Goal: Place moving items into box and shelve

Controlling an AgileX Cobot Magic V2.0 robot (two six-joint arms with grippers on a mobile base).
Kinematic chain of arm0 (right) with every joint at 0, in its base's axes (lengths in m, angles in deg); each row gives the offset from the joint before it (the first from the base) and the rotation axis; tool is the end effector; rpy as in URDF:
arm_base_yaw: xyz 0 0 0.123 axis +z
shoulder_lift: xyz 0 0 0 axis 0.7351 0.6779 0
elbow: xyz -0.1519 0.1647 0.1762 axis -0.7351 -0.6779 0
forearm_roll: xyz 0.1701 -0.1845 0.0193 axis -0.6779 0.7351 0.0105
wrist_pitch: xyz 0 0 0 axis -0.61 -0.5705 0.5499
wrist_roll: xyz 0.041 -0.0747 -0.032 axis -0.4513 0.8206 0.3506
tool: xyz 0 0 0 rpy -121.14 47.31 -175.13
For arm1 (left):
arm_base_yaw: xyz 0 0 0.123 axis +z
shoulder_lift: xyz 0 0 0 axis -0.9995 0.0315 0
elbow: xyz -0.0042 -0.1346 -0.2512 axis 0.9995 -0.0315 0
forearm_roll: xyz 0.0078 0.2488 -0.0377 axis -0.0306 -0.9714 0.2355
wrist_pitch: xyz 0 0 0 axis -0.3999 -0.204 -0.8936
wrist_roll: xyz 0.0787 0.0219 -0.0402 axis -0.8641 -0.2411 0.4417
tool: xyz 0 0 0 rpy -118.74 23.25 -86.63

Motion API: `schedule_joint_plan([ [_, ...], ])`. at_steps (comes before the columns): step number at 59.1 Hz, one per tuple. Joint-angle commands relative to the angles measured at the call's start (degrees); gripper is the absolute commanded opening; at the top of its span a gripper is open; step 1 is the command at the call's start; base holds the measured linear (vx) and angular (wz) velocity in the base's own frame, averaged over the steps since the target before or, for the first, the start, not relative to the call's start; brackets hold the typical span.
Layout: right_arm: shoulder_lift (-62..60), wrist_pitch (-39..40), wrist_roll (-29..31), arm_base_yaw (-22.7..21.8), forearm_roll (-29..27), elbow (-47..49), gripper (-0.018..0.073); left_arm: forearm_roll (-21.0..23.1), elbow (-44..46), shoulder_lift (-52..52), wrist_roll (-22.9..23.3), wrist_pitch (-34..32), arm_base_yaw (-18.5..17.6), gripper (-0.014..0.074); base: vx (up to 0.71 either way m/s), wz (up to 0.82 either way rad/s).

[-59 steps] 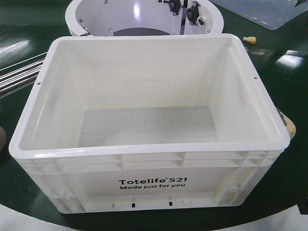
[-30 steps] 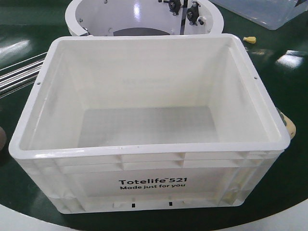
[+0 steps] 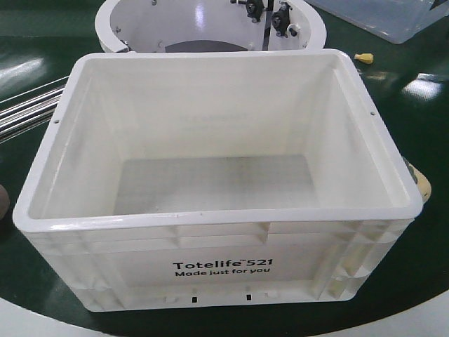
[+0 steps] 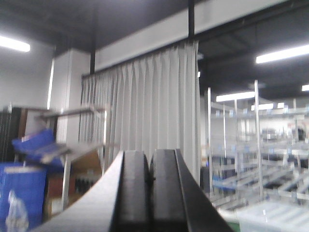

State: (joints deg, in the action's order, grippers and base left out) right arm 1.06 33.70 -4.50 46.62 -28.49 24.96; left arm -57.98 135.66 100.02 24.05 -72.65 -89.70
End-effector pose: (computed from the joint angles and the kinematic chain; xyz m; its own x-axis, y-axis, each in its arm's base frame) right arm 0.0774 0.0003 0.4719 0.5421 -0.0527 -0.8387 0.0252 0.9986 -0.0464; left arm 0.0822 -0.0012 0.4536 0.4376 -0.0408 -0.8982 0.0294 0.9991 -0.0310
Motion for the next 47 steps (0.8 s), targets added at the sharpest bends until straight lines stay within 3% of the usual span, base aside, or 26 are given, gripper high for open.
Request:
schedule_joint_plan([
  [1, 5.3, 1.6, 0.4, 0.0, 0.6, 1.8, -0.0004, 0.5, 1.8, 4.8, 0.5, -1.7, -0.2, -0.0003, 0.00, 0.00],
  [18, 15.7, -6.6, 0.0, 0.0, 0.6, 1.8, 0.0019, 0.5, 1.8, 13.5, 0.5, 0.2, -0.2, 0.0012, 0.00, 0.00],
  [27, 18.3, -6.4, 0.1, 0.0, 1.0, 1.8, 0.0085, 0.5, 1.8, 15.6, 0.5, 0.3, -0.2, 0.0085, 0.00, 0.00],
  [36, 19.6, -6.4, 0.2, 0.0, 3.9, 1.8, 0.0249, 0.5, 1.8, 17.5, 0.5, 0.9, -0.2, 0.0254, 0.00, 0.00],
  [47, 21.0, -6.2, 0.2, 0.0, 8.0, 1.8, 0.0513, 0.5, 1.8, 19.5, 0.9, 0.3, -0.3, 0.0442, 0.00, 0.00],
])
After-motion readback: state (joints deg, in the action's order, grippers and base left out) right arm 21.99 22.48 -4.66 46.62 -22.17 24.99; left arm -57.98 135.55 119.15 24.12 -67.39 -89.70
